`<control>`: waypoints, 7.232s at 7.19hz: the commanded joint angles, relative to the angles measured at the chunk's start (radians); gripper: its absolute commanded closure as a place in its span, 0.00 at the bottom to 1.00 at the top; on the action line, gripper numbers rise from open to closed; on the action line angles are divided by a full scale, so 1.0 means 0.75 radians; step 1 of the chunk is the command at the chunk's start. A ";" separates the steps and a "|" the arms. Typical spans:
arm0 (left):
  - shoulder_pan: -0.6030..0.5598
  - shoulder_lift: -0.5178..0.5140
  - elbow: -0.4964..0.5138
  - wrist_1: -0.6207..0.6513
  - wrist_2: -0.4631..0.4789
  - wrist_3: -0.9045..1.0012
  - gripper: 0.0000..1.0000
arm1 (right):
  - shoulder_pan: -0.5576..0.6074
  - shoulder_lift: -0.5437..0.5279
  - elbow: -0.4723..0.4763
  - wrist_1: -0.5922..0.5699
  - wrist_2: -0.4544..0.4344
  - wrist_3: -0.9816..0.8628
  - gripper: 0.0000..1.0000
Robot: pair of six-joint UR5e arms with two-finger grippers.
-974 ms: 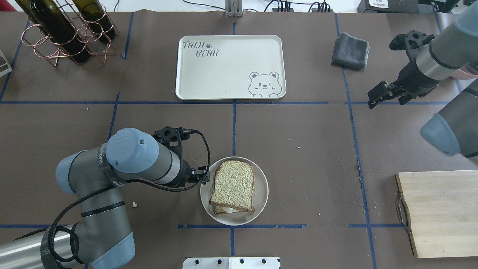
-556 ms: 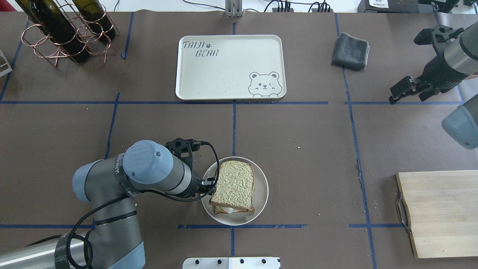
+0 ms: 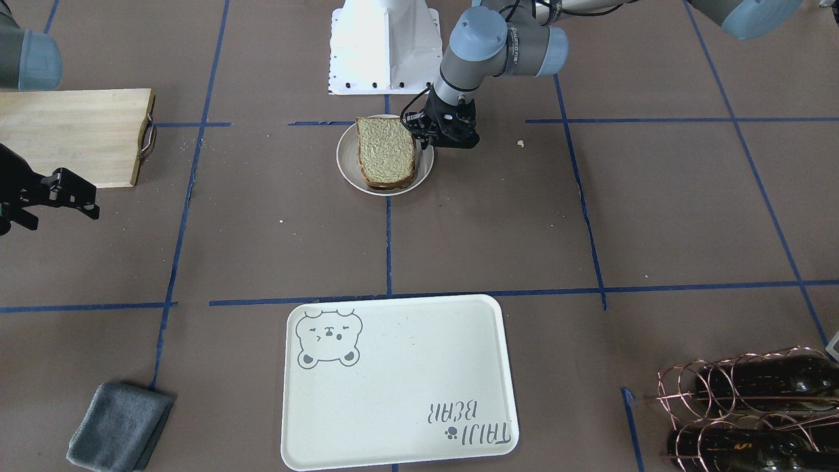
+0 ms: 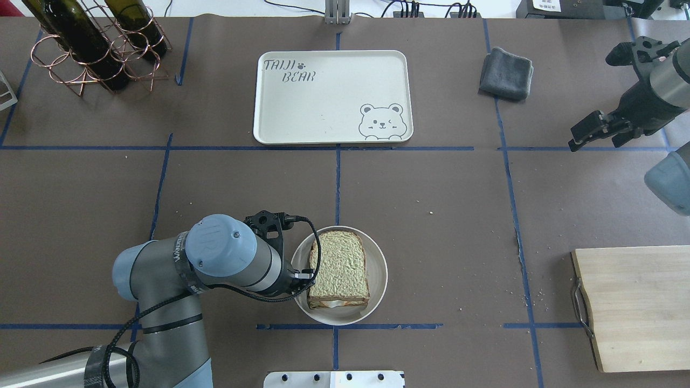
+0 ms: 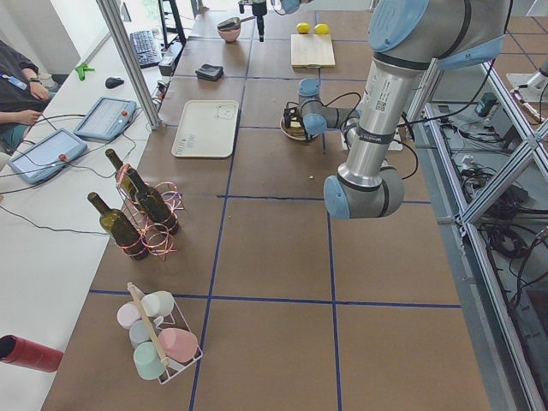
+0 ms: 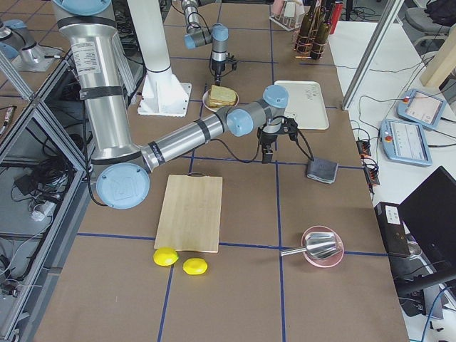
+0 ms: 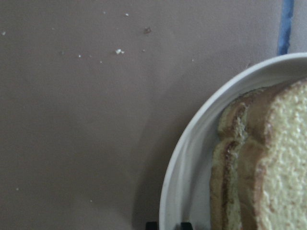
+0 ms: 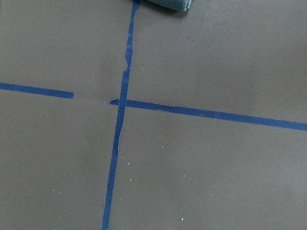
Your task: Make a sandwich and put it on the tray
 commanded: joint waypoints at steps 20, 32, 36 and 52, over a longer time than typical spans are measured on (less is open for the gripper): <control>-0.461 -0.517 0.929 -0.633 0.167 -1.122 1.00 | 0.513 -0.317 -0.160 0.018 0.066 -0.544 0.00; -0.494 0.092 -0.188 0.084 0.063 0.130 0.00 | 0.607 -0.342 -0.160 0.020 0.094 -0.569 0.00; -0.806 0.162 -0.256 0.250 -0.090 0.800 0.00 | 0.607 -0.344 -0.156 0.020 0.094 -0.569 0.00; -1.561 0.690 0.044 0.461 -0.526 1.934 0.00 | 0.607 -0.375 -0.168 0.016 0.127 -0.548 0.00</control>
